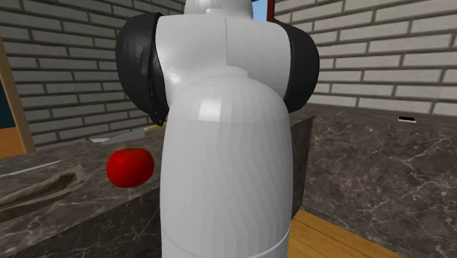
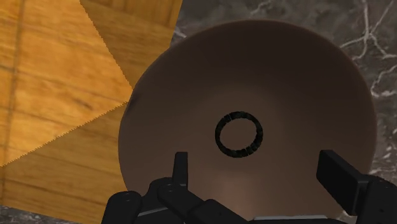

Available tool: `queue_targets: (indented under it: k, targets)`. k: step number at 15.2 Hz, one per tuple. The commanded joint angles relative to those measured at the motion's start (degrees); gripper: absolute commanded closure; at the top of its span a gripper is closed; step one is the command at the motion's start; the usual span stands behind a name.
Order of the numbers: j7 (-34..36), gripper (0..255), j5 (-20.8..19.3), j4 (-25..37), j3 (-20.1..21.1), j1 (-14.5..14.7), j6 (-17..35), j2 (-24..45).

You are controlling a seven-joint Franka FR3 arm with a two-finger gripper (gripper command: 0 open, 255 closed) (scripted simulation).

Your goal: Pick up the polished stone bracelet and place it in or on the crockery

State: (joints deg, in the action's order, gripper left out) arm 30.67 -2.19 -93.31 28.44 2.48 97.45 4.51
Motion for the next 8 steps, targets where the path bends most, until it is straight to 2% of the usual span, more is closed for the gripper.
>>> queue_targets:
  k: [1,3,8]
  targets:
    - [0.22,0,-0.28,3.7,0.13,0.21,-3.19,0.59]
    - [0.48,0,-0.72,8.22,0.28,0.51,-6.93,1.49]
    - [0.48,0,-0.72,8.22,0.28,0.52,-6.93,1.49]
